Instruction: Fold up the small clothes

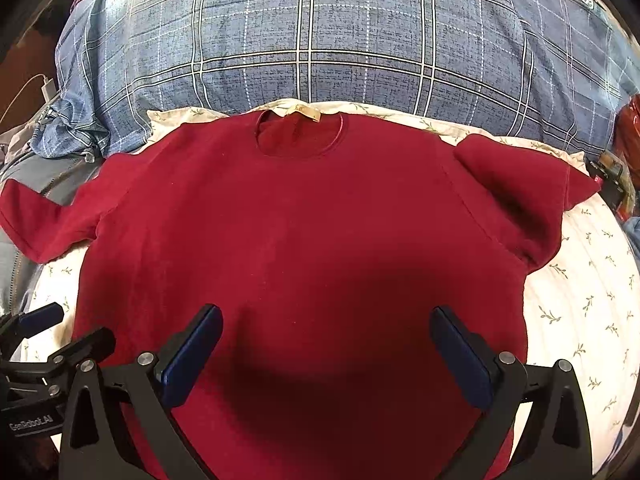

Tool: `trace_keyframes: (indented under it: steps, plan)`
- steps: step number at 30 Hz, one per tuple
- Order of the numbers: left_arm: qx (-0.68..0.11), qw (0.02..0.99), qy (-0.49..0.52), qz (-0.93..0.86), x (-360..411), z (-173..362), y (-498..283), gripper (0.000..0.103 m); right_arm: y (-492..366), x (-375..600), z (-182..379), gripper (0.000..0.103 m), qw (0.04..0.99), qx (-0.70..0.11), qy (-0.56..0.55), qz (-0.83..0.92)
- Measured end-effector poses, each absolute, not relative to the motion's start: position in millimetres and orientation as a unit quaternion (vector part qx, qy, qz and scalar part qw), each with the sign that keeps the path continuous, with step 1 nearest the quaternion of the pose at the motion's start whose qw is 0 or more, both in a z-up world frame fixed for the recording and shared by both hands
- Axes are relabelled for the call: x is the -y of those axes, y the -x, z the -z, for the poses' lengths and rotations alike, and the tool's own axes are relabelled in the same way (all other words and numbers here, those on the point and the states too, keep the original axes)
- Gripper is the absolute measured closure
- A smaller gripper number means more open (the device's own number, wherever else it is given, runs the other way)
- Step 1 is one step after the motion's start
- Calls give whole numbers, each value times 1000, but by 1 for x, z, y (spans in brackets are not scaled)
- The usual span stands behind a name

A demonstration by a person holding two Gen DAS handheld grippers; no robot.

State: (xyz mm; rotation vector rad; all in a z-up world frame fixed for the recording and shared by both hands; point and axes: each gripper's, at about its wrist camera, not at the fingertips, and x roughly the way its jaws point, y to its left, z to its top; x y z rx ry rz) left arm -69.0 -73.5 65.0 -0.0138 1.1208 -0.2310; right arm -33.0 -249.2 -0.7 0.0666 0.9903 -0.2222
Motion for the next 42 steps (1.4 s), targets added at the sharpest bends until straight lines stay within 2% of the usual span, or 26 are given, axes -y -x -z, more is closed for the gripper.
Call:
trace_keyframes:
  steps: [8, 15, 22, 27, 29, 31, 34, 35, 36, 37, 42]
  plan:
    - [-511, 857, 10, 65, 19, -85, 61, 8, 30, 244, -1, 0, 876, -472, -32, 98]
    - [-458, 885, -6, -84, -71, -107, 40, 8, 23, 235, 5, 1, 874, -479, -29, 83]
    - [-418, 878, -29, -232, -132, -105, 7, 10, 19, 221, 5, 1, 874, -481, -12, 67]
    - [-409, 863, -41, -295, -149, -91, -27, 11, 17, 219, 6, 0, 872, -486, -15, 64]
    - [-422, 856, -35, -297, -158, -81, -41, 18, 16, 219, 7, 1, 870, -488, -15, 63]
    - [-408, 857, -65, -308, -154, -78, -53, 19, 15, 220, 7, 1, 870, -489, -16, 63]
    - [-402, 863, -86, -294, -150, -71, -69, 34, 16, 222, 6, 1, 870, -488, -20, 64]
    - [-397, 866, -90, -289, -149, -70, -73, 57, 16, 223, 6, 1, 871, -486, -24, 63]
    - [-397, 870, -85, -278, -151, -68, -77, 73, 16, 224, 6, 2, 872, -484, -28, 62]
    - [-415, 873, -57, -250, -151, -68, -81, 94, 17, 226, 5, 4, 874, -481, -34, 61]
    - [-400, 901, -17, -166, -112, -97, -58, 94, 20, 236, -2, 13, 880, -468, -52, 62]
